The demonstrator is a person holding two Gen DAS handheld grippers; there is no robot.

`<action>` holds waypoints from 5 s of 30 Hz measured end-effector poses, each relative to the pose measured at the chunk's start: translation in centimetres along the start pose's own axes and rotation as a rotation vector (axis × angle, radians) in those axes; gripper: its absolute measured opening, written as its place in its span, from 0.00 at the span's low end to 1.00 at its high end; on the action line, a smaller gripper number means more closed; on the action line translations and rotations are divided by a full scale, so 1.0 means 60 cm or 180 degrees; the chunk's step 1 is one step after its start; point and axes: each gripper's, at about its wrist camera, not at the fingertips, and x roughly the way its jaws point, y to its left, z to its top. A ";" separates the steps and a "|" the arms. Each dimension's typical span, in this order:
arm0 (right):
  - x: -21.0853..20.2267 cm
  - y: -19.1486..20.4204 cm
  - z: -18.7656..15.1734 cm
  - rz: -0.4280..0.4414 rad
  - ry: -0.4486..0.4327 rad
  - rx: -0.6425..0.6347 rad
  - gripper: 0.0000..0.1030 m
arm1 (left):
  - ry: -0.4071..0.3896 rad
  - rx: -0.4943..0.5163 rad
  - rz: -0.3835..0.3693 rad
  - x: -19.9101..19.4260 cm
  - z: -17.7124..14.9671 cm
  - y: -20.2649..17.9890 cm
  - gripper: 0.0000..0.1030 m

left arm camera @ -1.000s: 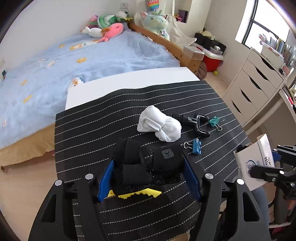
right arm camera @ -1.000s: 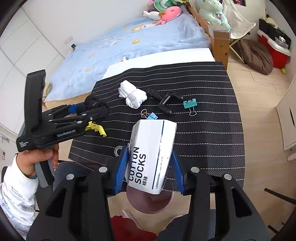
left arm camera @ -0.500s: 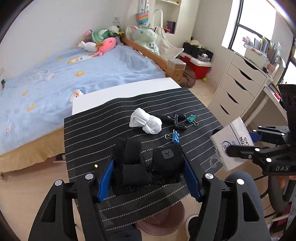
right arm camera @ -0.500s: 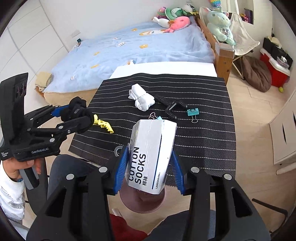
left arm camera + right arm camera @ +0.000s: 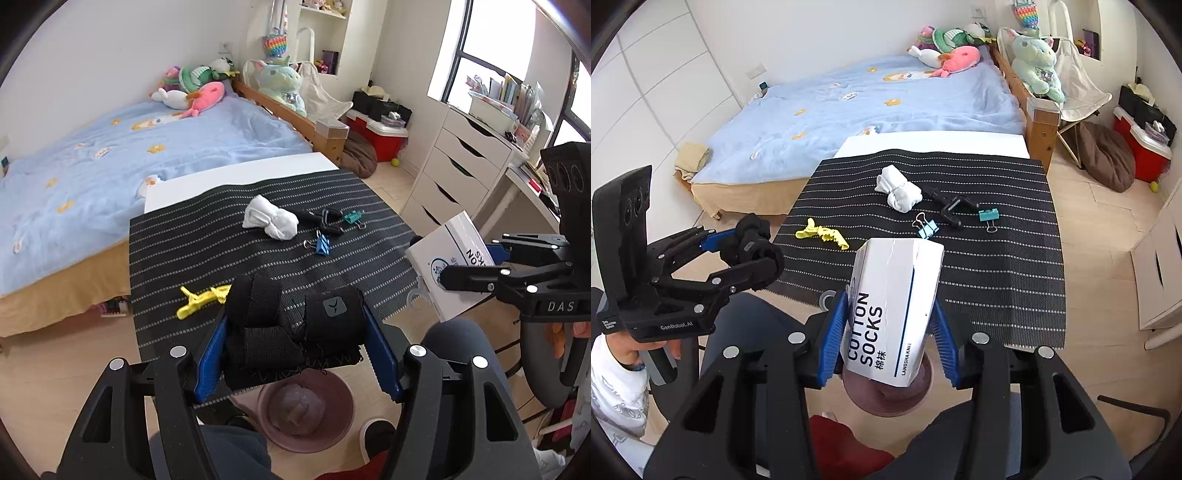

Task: Collect trash
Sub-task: 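Lower the left gripper over the wastebasket and release the black gloves, then lower the right gripper over the wastebasket and release the socks box, then move the right gripper to the yellow hair clip and grasp it, then lift the yellow clip with the right gripper while the left gripper moves toward the white socks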

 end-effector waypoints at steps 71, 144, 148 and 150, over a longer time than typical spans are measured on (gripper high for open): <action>0.041 0.099 -0.072 0.0287 0.0356 -0.0426 0.86 | 0.0018 -0.0412 0.0199 -0.041 -0.101 0.066 0.93; 0.344 0.153 0.116 0.0260 0.0961 -0.1867 0.30 | 0.0062 -0.0495 0.0152 -0.026 -0.100 0.079 0.93; 0.343 0.150 0.114 0.0184 0.0939 -0.1899 0.13 | 0.0063 -0.0492 0.0149 -0.025 -0.100 0.079 0.93; 0.342 0.146 0.115 0.0178 0.0920 -0.1872 0.12 | 0.0065 -0.0484 0.0147 -0.023 -0.099 0.079 0.93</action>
